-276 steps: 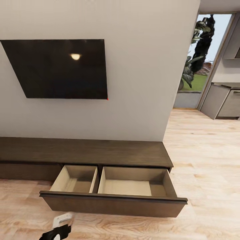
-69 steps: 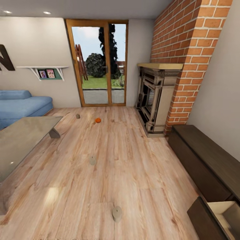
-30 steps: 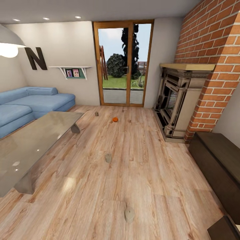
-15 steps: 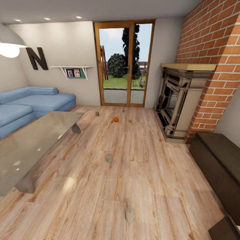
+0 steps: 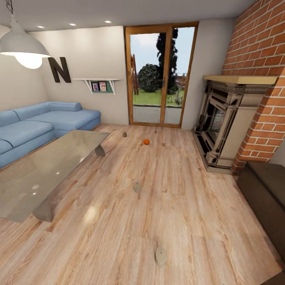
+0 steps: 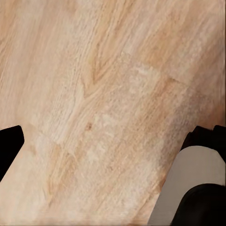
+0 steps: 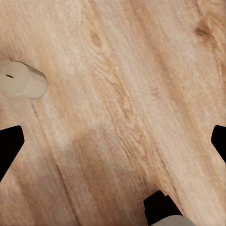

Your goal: Place each of the two pumpkins and all three candles from the living room inside a cabinet in the living room (use any cabinet), then make sure every cabinet is closed, and position the cauldron so it is next to a table in the living room.

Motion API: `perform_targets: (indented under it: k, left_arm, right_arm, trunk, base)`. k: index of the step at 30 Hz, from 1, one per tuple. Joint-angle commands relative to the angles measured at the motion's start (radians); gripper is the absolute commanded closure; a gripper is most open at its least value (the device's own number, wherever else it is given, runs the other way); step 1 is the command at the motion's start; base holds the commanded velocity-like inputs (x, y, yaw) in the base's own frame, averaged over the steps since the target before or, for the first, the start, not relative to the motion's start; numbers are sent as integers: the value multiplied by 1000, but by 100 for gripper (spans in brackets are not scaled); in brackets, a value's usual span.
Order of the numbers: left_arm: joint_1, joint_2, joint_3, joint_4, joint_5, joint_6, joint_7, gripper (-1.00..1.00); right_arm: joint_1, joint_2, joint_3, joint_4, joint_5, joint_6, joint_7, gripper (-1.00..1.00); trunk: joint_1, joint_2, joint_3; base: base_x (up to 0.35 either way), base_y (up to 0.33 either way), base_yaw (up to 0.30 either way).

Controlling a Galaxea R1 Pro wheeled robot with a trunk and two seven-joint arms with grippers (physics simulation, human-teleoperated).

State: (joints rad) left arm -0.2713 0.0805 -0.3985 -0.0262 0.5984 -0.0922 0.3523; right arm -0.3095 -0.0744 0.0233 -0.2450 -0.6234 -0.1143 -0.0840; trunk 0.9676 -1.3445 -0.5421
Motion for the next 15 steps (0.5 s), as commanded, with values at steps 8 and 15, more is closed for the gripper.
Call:
perform_targets:
  k: [8,15]
  left_arm:
    - [0,-24,-6,-6,6,8,-115,-100]
    - [-2,33,-8,-7,5,4,-254,-100]
  right_arm:
    - [0,1,15,0,-5,-2,-3,-100]
    - [0,1,21,0,-5,-2,-3,-100]
  trunk:
    - [0,0,-1]
    - [0,0,-1]
  base:
    - [44,0,5]
    - [224,0,0]
